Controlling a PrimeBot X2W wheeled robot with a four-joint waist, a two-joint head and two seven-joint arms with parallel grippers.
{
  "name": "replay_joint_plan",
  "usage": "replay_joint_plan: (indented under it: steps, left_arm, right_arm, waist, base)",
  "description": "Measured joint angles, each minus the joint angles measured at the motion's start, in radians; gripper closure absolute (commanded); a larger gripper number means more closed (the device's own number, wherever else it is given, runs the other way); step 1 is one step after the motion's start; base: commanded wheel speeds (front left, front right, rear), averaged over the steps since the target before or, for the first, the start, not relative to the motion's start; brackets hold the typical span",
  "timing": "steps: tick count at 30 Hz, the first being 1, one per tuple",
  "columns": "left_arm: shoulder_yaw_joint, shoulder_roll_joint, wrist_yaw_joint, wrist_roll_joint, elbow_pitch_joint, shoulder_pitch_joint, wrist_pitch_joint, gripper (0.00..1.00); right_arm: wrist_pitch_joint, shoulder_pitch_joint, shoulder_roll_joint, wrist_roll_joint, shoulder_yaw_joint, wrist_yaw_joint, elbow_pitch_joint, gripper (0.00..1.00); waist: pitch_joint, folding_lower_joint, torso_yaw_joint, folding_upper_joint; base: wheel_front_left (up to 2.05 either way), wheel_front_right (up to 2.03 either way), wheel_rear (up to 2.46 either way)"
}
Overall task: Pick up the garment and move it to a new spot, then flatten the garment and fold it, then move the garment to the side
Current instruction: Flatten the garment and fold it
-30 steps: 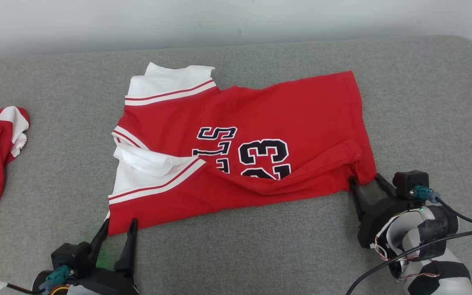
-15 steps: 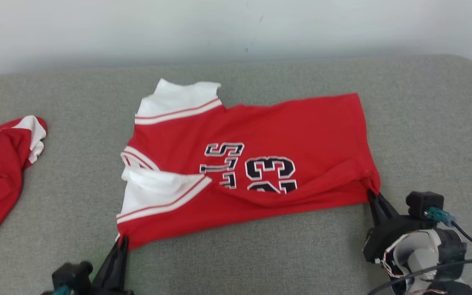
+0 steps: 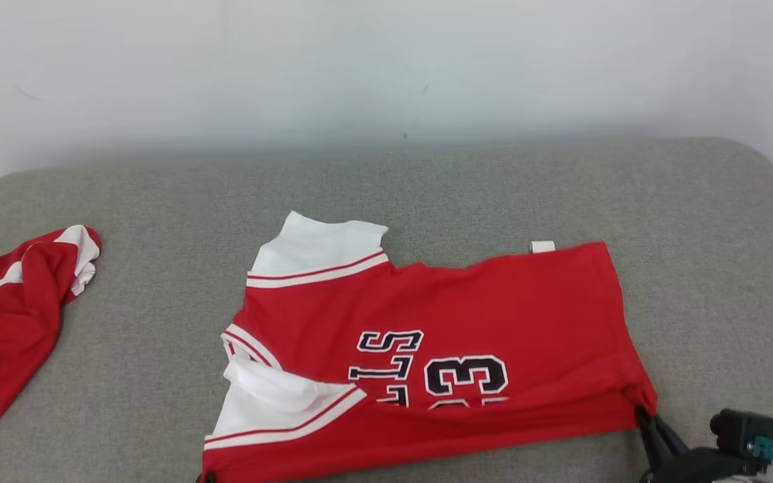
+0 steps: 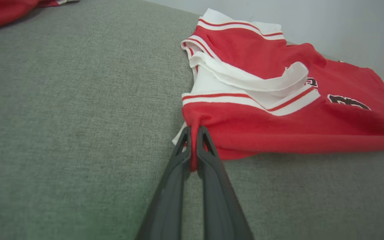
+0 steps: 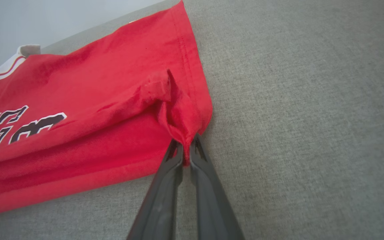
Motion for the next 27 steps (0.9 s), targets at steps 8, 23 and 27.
replay_joint_plan:
  steps: [8, 23, 27]
  left_arm:
    - [-0.006, -0.004, 0.006, -0.014, 0.012, 0.018, 0.0, 1.0]
    - [0.009, -0.008, 0.016, 0.001, -0.086, 0.009, 0.0, 0.0]
    - [0.024, -0.01, 0.031, 0.032, -0.168, 0.01, 0.0, 0.0]
  right_arm:
    - [0.097, 0.112, 0.04, -0.052, -0.073, 0.0, -0.146, 1.0]
    - [0.06, 0.131, 0.101, -0.193, -0.149, 0.0, -0.262, 0.0]
    - [0.016, 0.127, 0.125, -0.249, -0.145, 0.0, -0.299, 0.0]
  waist:
    - [-0.002, 0.0, 0.001, 0.0001]
    - [0.005, 0.0001, 0.024, 0.0001]
    - [0.009, 0.0001, 0.03, 0.0001]
  base:
    - [0.0, 0.0, 0.0]
    - [0.0, 0.0, 0.0]
    - [0.0, 0.0, 0.0]
